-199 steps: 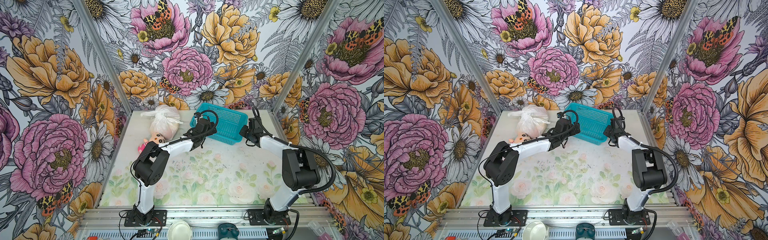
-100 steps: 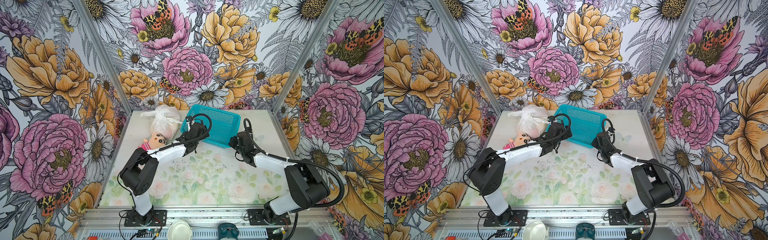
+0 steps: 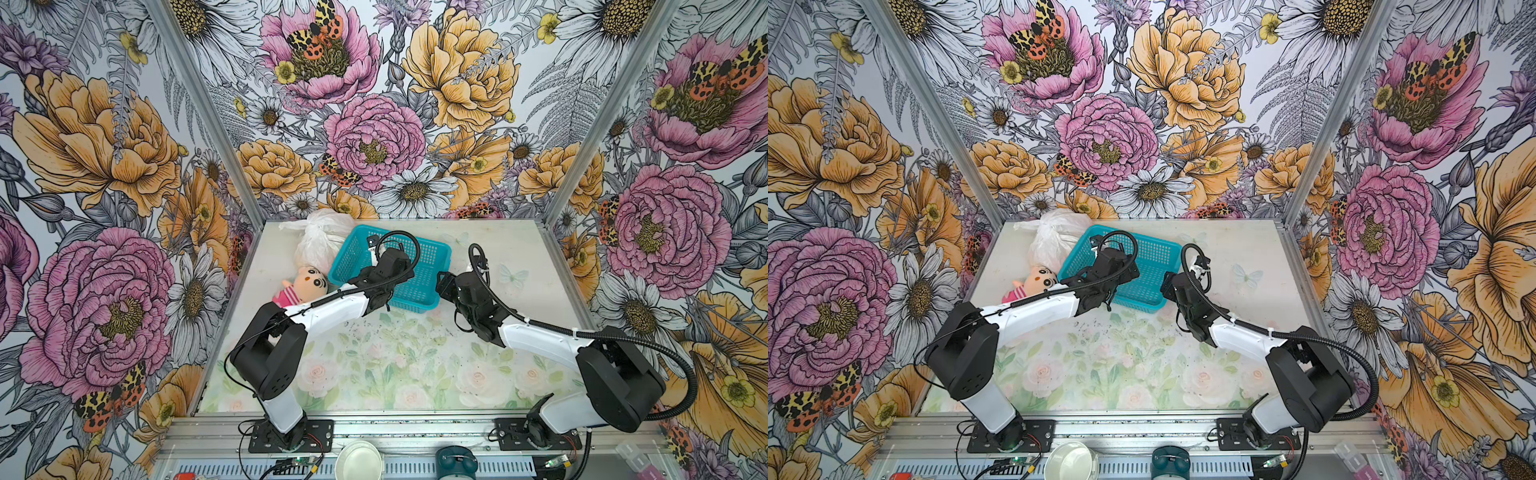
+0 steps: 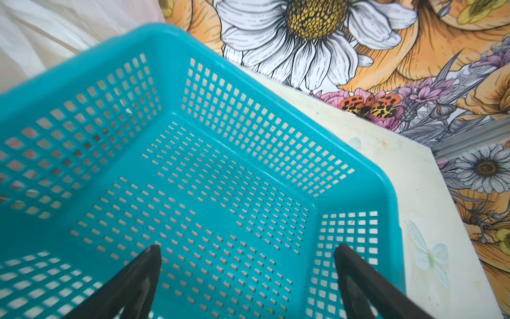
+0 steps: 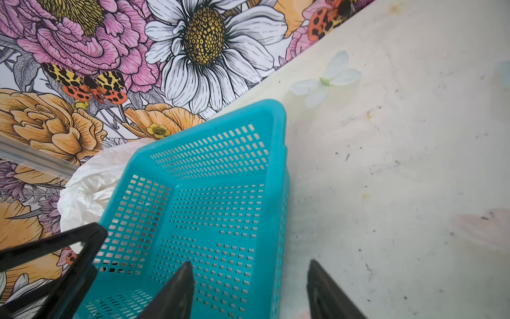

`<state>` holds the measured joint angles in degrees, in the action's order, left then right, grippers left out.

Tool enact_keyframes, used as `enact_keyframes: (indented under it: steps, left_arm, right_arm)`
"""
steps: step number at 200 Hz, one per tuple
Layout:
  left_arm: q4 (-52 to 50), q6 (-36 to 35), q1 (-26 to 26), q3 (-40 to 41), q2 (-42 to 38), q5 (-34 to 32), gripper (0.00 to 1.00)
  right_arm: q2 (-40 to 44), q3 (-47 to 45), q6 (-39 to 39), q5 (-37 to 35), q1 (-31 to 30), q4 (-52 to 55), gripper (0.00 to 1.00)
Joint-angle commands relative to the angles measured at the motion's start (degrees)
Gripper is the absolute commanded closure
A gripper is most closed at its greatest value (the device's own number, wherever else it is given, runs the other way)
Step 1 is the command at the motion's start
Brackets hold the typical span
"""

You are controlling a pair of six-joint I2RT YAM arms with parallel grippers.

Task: Untie the knot of the plastic bag and take out the fruit
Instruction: Move the basket to the top-center of the table, then rotate the basket at the top-left of the table.

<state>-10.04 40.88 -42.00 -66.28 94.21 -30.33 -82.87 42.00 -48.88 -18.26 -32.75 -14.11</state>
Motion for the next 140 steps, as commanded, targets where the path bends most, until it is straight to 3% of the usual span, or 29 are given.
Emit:
enact_keyframes:
  steps: [1,19,48,88,113,140]
  left_arm:
    - [-8.85,5.45,-2.48,1.75,-6.19,-10.73,0.01]
    - [-16.82,17.43,-3.15,4.16,-9.92,-14.32,0.01]
    - [-17.18,26.81,-3.43,11.63,-15.5,-14.14,0.01]
    - [-17.23,31.45,-3.15,15.64,-16.82,-14.73,0.01]
    - [-17.16,30.18,-1.11,15.2,-15.57,-12.63,0.01]
    - [-17.18,26.67,2.62,12.52,-12.05,-6.19,0.01]
  right_arm:
    - [1.43,5.69,11.77,1.22,4.31,1.03,0.18]
    - [-2.38,13.74,19.41,10.96,9.83,6.94,0.11]
    - [-15.35,31.76,27.97,24.42,15.11,20.16,0.09]
    - [-35.25,54.9,31.81,40.51,17.54,29.03,0.03]
    - [-43.78,65.37,31.86,44.4,17.81,32.71,0.01]
    - [-49.8,71.71,32.73,48.06,18.05,34.54,0.01]
